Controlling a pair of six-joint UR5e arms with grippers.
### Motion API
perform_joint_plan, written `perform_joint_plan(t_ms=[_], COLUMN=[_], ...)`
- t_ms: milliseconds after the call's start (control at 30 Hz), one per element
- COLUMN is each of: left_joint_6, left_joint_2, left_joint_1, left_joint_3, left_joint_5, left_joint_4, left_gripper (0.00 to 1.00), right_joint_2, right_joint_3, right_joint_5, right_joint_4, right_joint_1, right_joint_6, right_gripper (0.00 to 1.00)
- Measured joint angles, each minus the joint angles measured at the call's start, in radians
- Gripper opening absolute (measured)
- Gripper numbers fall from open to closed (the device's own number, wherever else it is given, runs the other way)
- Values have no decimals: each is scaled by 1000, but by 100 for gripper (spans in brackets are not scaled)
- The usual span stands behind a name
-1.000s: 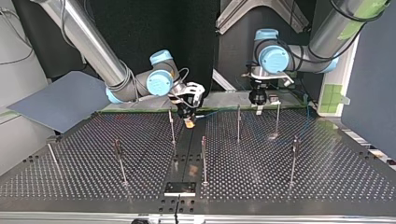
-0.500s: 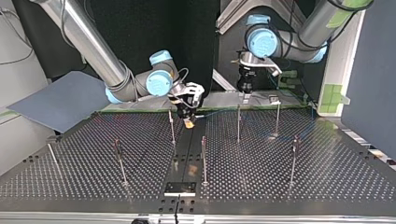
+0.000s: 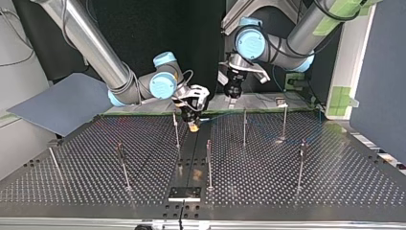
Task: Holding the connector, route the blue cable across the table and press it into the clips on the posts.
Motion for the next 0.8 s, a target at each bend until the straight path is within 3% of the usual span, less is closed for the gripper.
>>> perform_joint_plan(t_ms=[300,633,800], left_joint_6=[-2,-27,-33], left_joint_2=[-78,-154,-185], left_joint_1=[2,13,20], left_joint_3=[78,156,200], left_joint_5=[-57,-19,-7], left_joint_4=[-12,-9,-41], left_gripper=[99,99,99], right_joint_2=[0,0,0], right_joint_3=[0,0,0], right_joint_5=[-5,-15,-24], right_joint_4=[0,-1,-1], right_joint_1=[0,-1,-1], right_joint_6=[0,0,1], right_gripper=[0,0,0])
